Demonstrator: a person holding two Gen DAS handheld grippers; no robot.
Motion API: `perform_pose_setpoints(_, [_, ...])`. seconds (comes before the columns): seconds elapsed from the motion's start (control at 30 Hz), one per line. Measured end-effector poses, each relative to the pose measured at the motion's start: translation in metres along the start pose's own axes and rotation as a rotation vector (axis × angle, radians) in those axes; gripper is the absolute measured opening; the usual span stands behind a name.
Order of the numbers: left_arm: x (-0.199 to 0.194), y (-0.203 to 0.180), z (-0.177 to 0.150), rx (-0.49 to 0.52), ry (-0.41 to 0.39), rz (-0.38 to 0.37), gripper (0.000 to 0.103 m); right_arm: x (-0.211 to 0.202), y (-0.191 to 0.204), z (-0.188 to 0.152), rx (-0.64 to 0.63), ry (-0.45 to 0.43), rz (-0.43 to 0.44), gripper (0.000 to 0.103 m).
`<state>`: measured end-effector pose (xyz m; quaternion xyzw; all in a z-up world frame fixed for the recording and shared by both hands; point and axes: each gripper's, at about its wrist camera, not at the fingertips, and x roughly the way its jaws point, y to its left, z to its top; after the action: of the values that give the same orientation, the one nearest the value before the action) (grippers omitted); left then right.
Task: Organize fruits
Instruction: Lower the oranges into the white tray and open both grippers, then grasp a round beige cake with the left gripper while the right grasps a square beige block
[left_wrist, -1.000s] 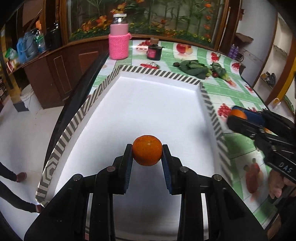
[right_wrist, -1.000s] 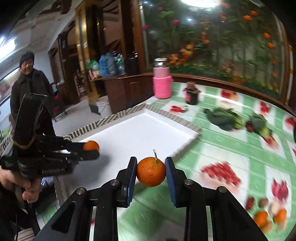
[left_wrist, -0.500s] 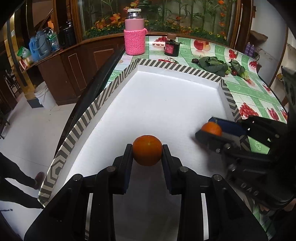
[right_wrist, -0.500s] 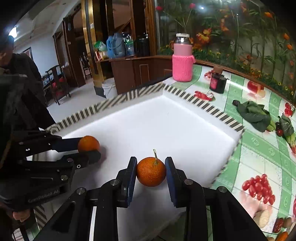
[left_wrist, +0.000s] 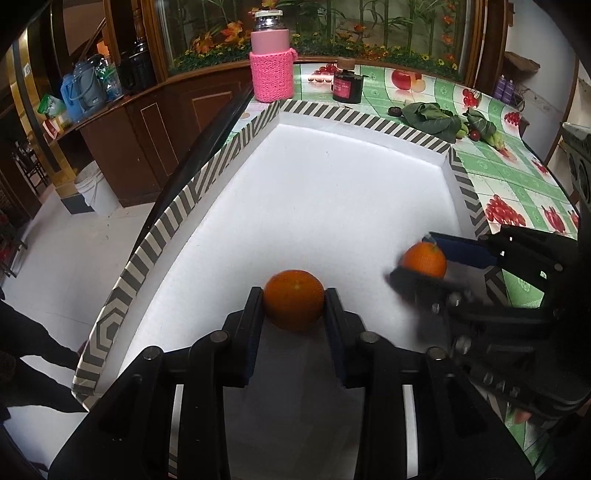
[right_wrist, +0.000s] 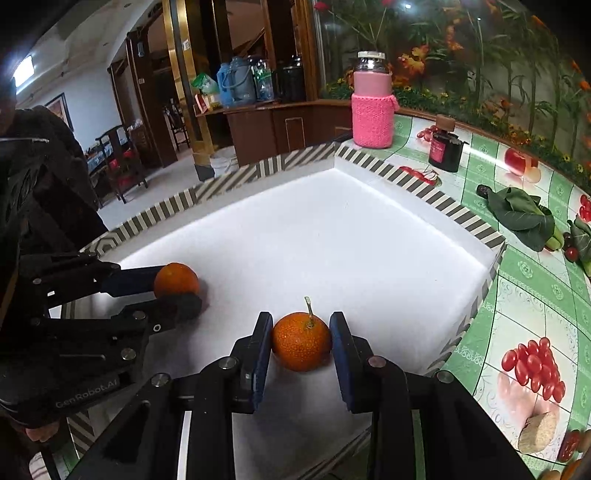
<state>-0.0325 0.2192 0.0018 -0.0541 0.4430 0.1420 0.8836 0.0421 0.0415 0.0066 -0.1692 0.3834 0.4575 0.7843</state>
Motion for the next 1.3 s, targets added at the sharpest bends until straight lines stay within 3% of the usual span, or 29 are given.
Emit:
perform_pose_setpoints(0.23, [-0.01, 0.005, 0.0, -0.015, -0.004, -0.03, 0.054, -0.016, 0.005, 0.001, 0.011, 0.022, -0.013, 0.047])
perform_pose_setpoints(0.43, [-0.005, -0.007, 0.0, 0.019, -0.018, -0.037, 0.054, -0.055, -0.008, -0.001, 0.097, -0.048, 0.014, 0.048])
perform_pose_setpoints(0.57, [0.006, -0.016, 0.006, 0.061, -0.036, -0.017, 0.054, -0.098, -0.024, -0.011, 0.125, -0.119, -0.033, 0.048])
perform_pose_setpoints(0.67, [0.027, -0.021, 0.013, 0.103, 0.005, 0.027, 0.054, -0.131, -0.045, -0.027, 0.151, -0.156, -0.067, 0.048])
perform_pose_setpoints(0.8, [0.031, -0.015, 0.019, 0.078, -0.001, 0.032, 0.054, -0.171, -0.084, -0.057, 0.201, -0.189, -0.137, 0.048])
perform_pose_setpoints(0.93, [0.001, -0.032, 0.024, 0.097, -0.059, -0.035, 0.054, -0.221, -0.144, -0.096, 0.284, -0.218, -0.262, 0.048])
perform_pose_setpoints(1.0, [-0.023, -0.058, 0.03, 0.15, -0.104, -0.103, 0.055, -0.241, -0.176, -0.116, 0.339, -0.219, -0.315, 0.048])
perform_pose_setpoints(1.07, [-0.04, -0.089, 0.033, 0.208, -0.145, -0.168, 0.074, -0.252, -0.205, -0.13, 0.374, -0.199, -0.372, 0.048])
perform_pose_setpoints(1.13, [-0.055, -0.127, 0.033, 0.274, -0.186, -0.264, 0.077, -0.254, -0.224, -0.142, 0.39, -0.166, -0.433, 0.048])
perform_pose_setpoints(1.23, [-0.048, -0.177, 0.033, 0.333, -0.157, -0.364, 0.077, -0.247, -0.243, -0.163, 0.415, -0.131, -0.43, 0.048])
perform_pose_setpoints(1.3, [-0.032, -0.207, 0.032, 0.374, -0.12, -0.363, 0.077, -0.241, -0.248, -0.173, 0.421, -0.109, -0.433, 0.048])
